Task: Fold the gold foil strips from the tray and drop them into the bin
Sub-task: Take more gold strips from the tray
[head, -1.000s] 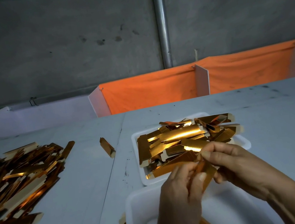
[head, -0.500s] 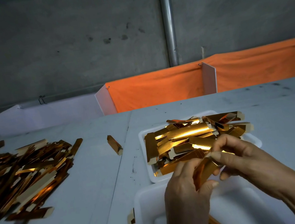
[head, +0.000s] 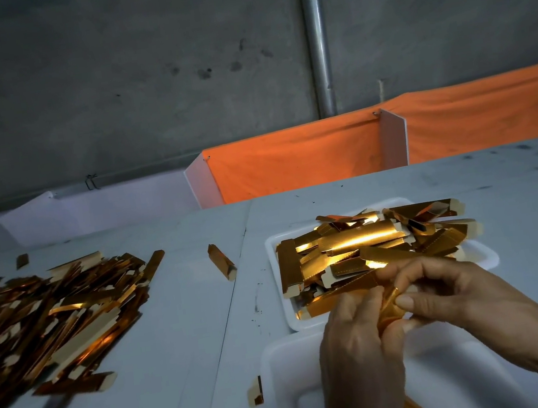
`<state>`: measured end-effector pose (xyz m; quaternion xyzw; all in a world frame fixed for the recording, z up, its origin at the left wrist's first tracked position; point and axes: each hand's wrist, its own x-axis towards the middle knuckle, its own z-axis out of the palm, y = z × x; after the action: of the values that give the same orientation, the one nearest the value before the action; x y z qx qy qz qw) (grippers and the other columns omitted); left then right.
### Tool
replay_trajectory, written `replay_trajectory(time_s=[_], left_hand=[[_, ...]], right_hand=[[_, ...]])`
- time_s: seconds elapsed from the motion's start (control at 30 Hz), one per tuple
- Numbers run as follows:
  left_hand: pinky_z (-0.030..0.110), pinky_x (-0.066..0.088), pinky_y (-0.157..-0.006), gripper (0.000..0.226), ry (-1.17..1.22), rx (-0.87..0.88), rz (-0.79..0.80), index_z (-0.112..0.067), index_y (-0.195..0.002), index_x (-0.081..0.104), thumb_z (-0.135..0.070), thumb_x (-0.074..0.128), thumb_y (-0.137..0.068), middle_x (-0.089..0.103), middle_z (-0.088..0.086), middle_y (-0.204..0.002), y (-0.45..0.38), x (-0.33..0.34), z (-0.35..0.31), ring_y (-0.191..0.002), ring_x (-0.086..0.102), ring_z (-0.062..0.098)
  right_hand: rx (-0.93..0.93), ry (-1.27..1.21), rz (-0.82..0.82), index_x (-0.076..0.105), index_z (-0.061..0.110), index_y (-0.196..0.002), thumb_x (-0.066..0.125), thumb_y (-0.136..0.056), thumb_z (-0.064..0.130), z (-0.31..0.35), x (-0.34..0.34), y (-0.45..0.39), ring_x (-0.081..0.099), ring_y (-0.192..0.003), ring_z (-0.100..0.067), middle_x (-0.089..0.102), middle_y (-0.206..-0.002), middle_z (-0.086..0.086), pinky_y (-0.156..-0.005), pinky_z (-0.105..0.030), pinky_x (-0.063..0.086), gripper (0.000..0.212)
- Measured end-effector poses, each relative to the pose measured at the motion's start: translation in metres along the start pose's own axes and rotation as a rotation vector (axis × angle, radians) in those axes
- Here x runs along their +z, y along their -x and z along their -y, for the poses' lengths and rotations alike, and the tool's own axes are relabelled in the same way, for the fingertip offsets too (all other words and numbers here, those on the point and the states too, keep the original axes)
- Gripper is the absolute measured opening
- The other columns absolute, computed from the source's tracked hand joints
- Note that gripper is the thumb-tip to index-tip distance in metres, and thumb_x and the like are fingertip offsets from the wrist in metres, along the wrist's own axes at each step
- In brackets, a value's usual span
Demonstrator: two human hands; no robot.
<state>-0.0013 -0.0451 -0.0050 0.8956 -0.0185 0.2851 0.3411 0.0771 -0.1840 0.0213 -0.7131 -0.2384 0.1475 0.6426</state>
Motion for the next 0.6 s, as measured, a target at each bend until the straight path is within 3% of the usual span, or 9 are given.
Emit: replay_trajectory(time_s=[0.17, 0.3, 0.43, 0.53, 0.6], left_hand=[[-0.003, 0.033, -0.081, 0.038, 0.078, 0.002, -0.043, -0.034, -0.129, 0.054, -0.038, 0.057, -0.091, 0.055, -0.020, -0.116, 0.0006, -0.0044, 0.0001, -0.096, 0.042, -0.015], [-0.001, 0.040, -0.081, 0.026, 0.020, 0.125, -0.079, -0.022, -0.117, 0.066, -0.024, 0.055, -0.094, 0.069, -0.007, -0.104, -0.0024, -0.0049, -0.0005, -0.090, 0.056, -0.009], [0.001, 0.040, -0.080, 0.025, 0.109, 0.072, -0.068, -0.024, -0.116, 0.067, -0.020, 0.050, -0.097, 0.070, -0.008, -0.103, -0.0032, -0.0090, -0.0014, -0.089, 0.050, -0.020], [0.003, 0.041, -0.077, 0.025, 0.122, 0.046, -0.047, -0.027, -0.113, 0.068, -0.023, 0.047, -0.098, 0.067, -0.014, -0.098, -0.0026, -0.0106, -0.0029, -0.087, 0.053, -0.015], [0.007, 0.044, -0.072, 0.025, 0.048, 0.114, -0.061, -0.023, -0.108, 0.070, -0.022, 0.048, -0.098, 0.069, -0.009, -0.091, -0.0038, -0.0096, -0.0019, -0.080, 0.057, -0.007]], right_hand=[[0.043, -0.018, 0.021, 0.074, 0.012, -0.075, 0.065, -0.082, -0.002, 0.0013, 0.0016, 0.0007, 0.069, -0.089, -0.013, 0.071, -0.106, 0.009, -0.064, -0.022, 0.054, 0.018], [0.027, -0.018, 0.026, 0.073, 0.013, -0.073, 0.066, -0.080, 0.000, 0.0027, 0.0015, 0.0011, 0.068, -0.085, -0.012, 0.071, -0.100, 0.006, -0.062, -0.020, 0.053, 0.016], [0.019, -0.036, 0.023, 0.073, 0.012, -0.073, 0.068, -0.074, 0.007, 0.0030, 0.0018, 0.0009, 0.069, -0.083, -0.016, 0.071, -0.096, 0.003, -0.061, -0.021, 0.054, 0.008], [0.012, -0.076, 0.032, 0.073, 0.008, -0.072, 0.068, -0.070, 0.008, 0.0044, 0.0021, 0.0012, 0.069, -0.078, -0.019, 0.070, -0.091, -0.003, -0.062, -0.022, 0.054, 0.005], [0.017, -0.097, 0.043, 0.072, 0.004, -0.074, 0.068, -0.069, 0.008, 0.0047, 0.0025, 0.0015, 0.069, -0.076, -0.021, 0.070, -0.088, -0.007, -0.062, -0.023, 0.055, 0.007]])
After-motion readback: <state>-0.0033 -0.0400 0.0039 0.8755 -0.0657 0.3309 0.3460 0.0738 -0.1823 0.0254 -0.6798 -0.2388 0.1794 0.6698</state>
